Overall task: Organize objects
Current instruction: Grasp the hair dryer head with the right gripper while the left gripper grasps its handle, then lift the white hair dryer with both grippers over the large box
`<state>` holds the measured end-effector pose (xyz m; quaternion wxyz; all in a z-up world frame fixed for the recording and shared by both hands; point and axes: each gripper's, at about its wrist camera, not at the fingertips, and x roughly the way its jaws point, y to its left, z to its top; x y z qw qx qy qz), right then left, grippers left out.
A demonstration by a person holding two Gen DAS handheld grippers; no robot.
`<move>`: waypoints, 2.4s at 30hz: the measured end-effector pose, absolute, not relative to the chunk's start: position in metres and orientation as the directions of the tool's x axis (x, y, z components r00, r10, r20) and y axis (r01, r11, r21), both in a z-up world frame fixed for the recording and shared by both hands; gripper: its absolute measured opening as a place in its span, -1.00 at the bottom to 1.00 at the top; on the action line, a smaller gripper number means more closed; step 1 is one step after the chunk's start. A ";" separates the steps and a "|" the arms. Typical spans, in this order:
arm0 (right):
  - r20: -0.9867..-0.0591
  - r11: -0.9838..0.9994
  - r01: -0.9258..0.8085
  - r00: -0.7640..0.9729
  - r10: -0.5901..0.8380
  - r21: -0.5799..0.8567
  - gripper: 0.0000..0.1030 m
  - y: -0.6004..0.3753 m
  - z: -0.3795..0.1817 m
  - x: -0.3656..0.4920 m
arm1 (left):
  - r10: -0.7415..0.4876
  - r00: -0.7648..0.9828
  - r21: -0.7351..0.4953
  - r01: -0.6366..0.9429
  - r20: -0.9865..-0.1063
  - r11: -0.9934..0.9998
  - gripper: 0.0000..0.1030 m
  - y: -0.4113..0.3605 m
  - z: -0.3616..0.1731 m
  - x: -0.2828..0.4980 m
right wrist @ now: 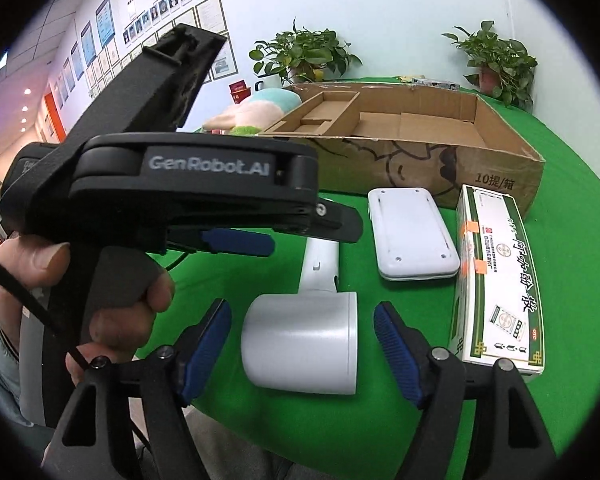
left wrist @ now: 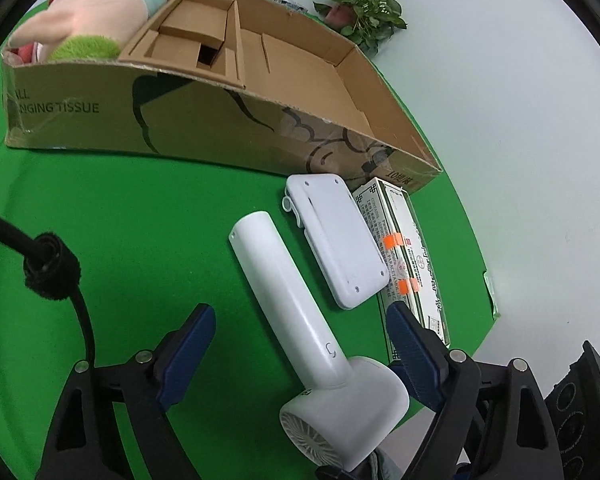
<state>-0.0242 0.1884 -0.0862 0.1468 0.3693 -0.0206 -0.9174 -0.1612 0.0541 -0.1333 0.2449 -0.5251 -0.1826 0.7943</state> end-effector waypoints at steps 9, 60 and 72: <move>-0.692 -0.961 0.250 -0.674 -0.259 0.116 0.09 0.184 -0.088 -0.026 | 0.580 -0.277 -0.549 -0.188 -0.766 -0.815 0.14 0.068 -0.147 -0.170; -0.642 -0.963 0.268 -0.733 -0.226 0.032 0.08 0.145 -0.039 -0.037 | 0.515 -0.445 -0.428 -0.287 -0.733 -0.857 -0.36 0.026 -0.041 -0.169; -0.601 -0.976 0.217 -0.777 -0.186 0.021 0.08 0.151 -0.021 -0.052 | 0.521 -0.460 -0.384 -0.363 -0.719 -0.849 -0.38 0.035 -0.003 -0.180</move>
